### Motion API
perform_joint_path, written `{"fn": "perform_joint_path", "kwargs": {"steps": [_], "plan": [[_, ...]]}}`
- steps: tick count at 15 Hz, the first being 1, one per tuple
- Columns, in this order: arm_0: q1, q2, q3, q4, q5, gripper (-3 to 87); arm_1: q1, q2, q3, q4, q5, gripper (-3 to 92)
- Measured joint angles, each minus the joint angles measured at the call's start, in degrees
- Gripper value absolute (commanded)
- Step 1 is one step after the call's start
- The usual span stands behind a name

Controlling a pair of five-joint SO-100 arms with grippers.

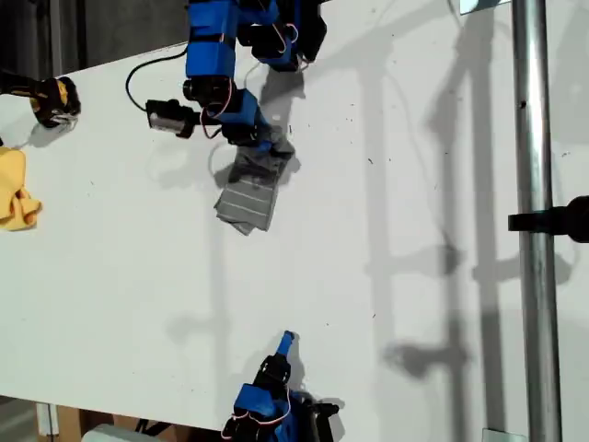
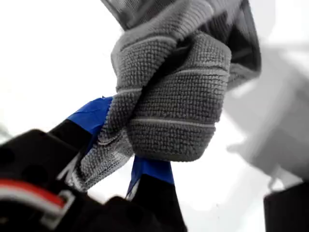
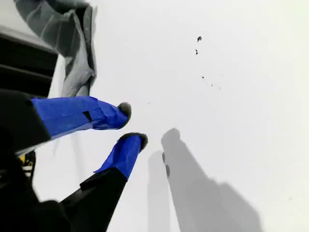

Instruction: Grasp corners of a towel and fold twice.

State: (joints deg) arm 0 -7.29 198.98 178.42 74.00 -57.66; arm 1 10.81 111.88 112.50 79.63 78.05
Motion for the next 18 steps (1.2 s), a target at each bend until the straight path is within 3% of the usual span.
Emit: {"fn": "perform_joint_path", "kwargs": {"steps": [4,10,13,16,18], "plan": [[0.0,0.0,0.0,0.0,2.4,7.0,3.0,-21.9,-20.1,-3.4,-8.5,-0.1],[0.0,0.0,0.0,0.0,2.4,7.0,5.4,-34.0,-26.5,-17.1,-10.2,0.6],[0.0,0.0,0.0,0.0,2.4,7.0,7.7,-45.2,-30.8,-19.3,-10.4,37.3],[0.0,0.0,0.0,0.0,2.4,7.0,8.3,-46.1,-34.4,-18.7,-10.6,37.7],[0.0,0.0,0.0,0.0,2.4,7.0,8.8,-44.1,-35.8,-16.9,-12.2,25.8]]}}
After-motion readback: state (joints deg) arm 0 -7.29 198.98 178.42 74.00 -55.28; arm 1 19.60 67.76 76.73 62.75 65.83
